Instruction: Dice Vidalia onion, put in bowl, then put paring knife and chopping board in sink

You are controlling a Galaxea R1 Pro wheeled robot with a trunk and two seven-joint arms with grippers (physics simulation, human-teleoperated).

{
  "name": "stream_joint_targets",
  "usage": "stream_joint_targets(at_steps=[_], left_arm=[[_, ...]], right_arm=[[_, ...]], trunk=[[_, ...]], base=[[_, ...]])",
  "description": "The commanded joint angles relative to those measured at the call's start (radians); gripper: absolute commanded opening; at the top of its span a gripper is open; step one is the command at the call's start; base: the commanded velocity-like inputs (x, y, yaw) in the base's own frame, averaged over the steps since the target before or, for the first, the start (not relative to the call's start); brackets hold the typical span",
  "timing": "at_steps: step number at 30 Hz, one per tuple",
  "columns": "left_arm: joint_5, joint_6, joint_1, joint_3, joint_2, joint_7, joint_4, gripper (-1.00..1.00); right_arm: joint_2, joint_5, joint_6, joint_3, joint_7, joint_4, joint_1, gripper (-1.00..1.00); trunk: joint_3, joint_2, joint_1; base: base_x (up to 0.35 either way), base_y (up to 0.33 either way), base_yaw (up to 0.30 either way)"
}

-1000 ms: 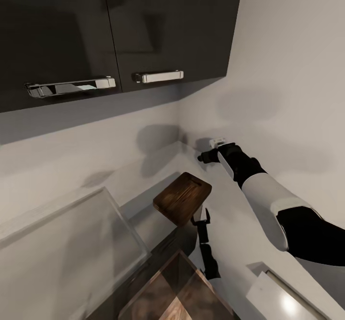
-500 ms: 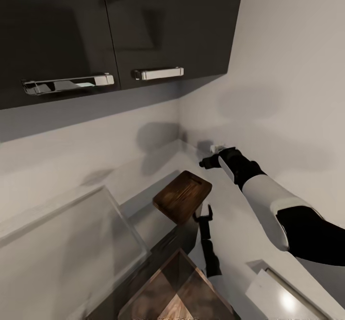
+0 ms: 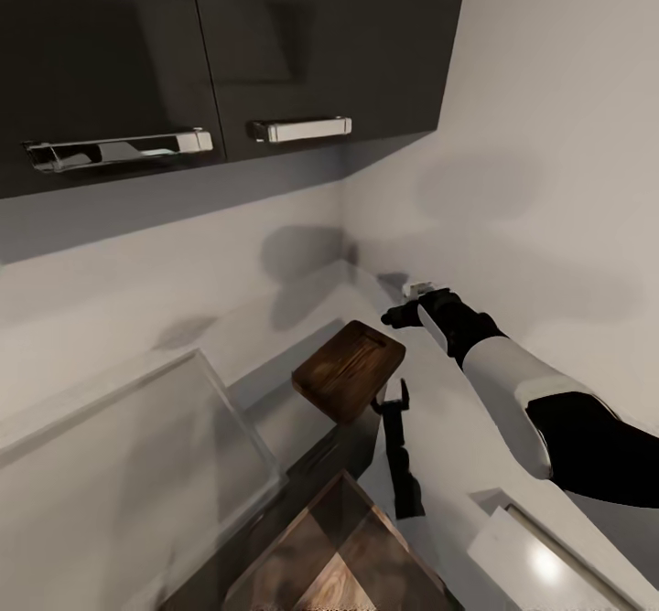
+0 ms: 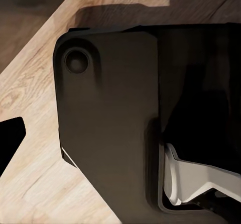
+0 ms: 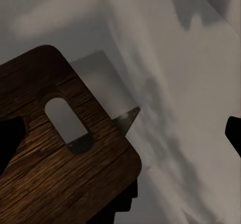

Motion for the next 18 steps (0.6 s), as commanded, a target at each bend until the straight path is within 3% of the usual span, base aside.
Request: stream_joint_targets(at_steps=[1,18], left_arm=[[-0.010,-0.001,0.000,0.004,-0.001,0.002,-0.002,1.00],[-0.010,-0.001,0.000,0.004,-0.001,0.002,-0.002,1.00]], right_arm=[[-0.001,0.000,0.005,0.005,0.003,-0.001,-0.001,1.00],[0.003,0.000,0.003,0.005,0.003,-0.001,-0.001,1.00]], trunk=[[-0.003,-0.002,0.001],[-0.031,-0.002,0.001]], base=[[0.000,0.000,0.000],[0.000,0.000,0.000]])
